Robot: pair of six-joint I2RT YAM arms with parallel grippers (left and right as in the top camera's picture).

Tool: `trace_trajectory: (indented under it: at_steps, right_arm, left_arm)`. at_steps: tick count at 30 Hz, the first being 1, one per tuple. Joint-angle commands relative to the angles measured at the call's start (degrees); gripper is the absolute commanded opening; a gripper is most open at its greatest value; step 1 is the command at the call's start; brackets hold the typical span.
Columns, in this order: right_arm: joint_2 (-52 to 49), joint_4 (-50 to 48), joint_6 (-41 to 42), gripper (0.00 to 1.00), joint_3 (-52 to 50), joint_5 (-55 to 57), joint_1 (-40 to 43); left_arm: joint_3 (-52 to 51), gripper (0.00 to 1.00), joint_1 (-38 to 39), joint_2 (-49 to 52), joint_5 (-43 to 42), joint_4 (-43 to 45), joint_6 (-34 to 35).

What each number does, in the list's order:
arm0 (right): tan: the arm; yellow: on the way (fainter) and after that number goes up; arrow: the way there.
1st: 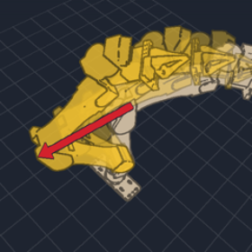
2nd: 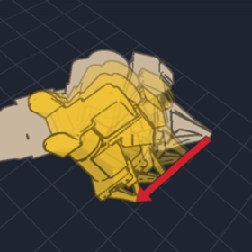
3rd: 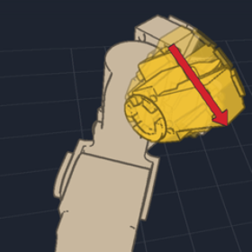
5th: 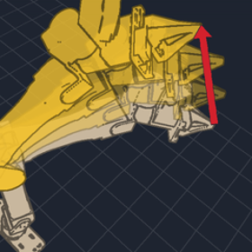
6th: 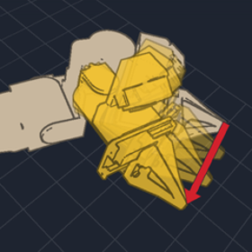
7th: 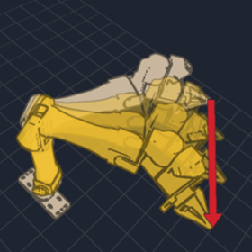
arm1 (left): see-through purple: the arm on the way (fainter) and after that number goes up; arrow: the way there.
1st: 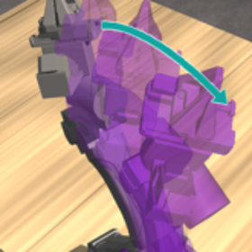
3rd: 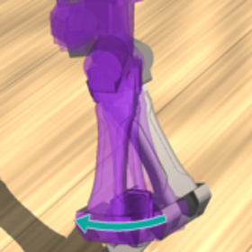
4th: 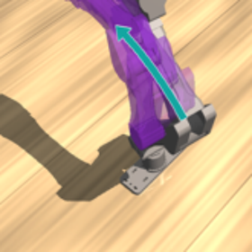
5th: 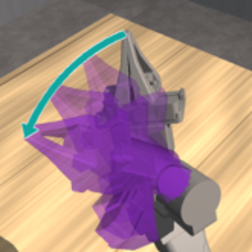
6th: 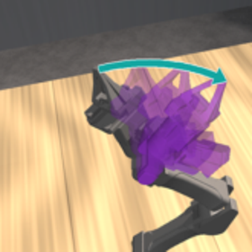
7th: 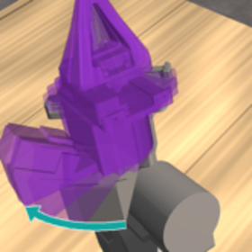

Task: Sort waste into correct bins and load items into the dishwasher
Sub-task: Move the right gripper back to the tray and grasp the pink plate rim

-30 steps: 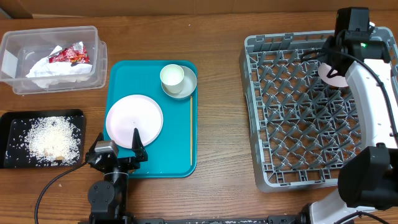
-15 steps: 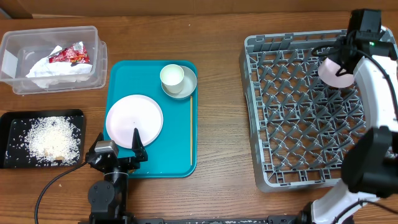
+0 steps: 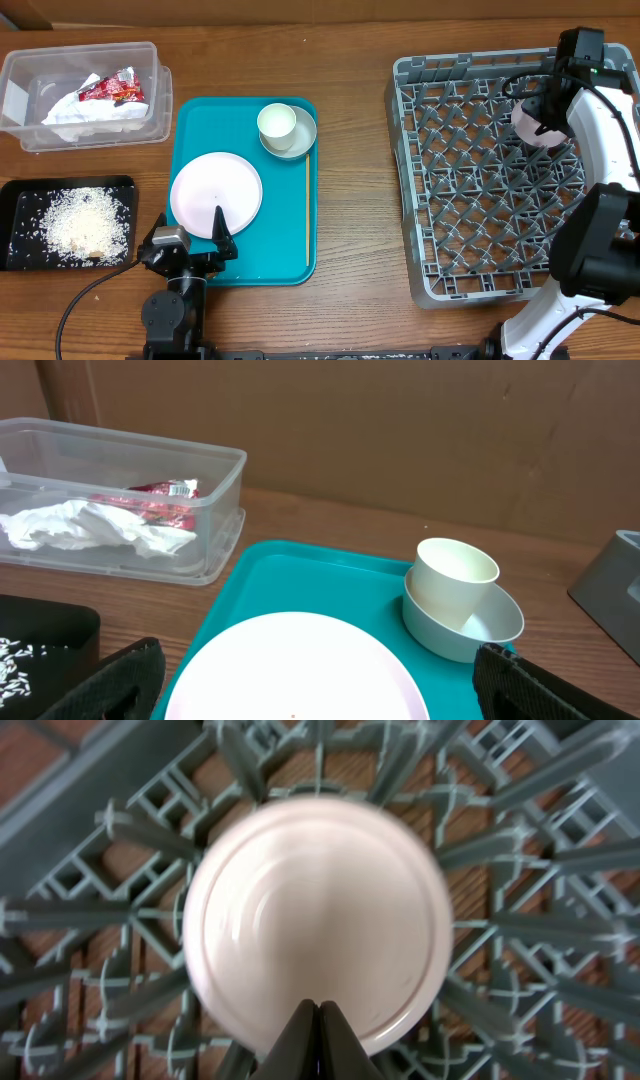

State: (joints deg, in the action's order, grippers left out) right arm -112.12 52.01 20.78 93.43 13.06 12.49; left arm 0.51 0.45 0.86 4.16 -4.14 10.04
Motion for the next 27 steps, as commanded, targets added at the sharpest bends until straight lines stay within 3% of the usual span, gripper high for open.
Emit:
trace_trajectory:
  at_steps: [1,7,10,11,12,13,22,25,27]
  right_arm:
    - [3.8,0.4,0.1,0.04,0.8,-10.0,-1.0]
    - [12.1,-2.7,-6.2,0.08,0.8,-41.0,-6.8]
    - [15.0,-5.8,-6.2,0.24,0.8,-47.3,-12.5]
    - [15.4,-6.6,-6.2,0.38,0.8,-48.2,-14.7]
    - [15.6,-7.3,-6.2,0.79,0.8,-48.9,-17.1]
    - [15.6,-7.7,-6.2,1.00,0.8,-49.2,-19.6]
    - [10.1,-8.8,-2.5,1.00,0.8,-33.8,-38.7]
    - [8.0,-7.7,4.6,0.93,0.8,-29.5,-42.5]
    - [6.4,-7.9,5.2,0.90,0.8,-29.6,-44.9]
  left_arm:
    - [-0.2,1.00,0.2,-0.6,0.7,0.2,-1.3]
    - [-0.2,1.00,0.2,-0.6,0.7,0.2,-1.3]
    - [-0.2,1.00,0.2,-0.6,0.7,0.2,-1.3]
    - [-0.2,1.00,0.2,-0.6,0.7,0.2,-1.3]
    - [-0.2,1.00,0.2,-0.6,0.7,0.2,-1.3]
    - [-0.2,1.00,0.2,-0.6,0.7,0.2,-1.3]
    - [-0.2,1.00,0.2,-0.6,0.7,0.2,-1.3]
    - [-0.2,1.00,0.2,-0.6,0.7,0.2,-1.3]
    - [-0.2,1.00,0.2,-0.6,0.7,0.2,-1.3]
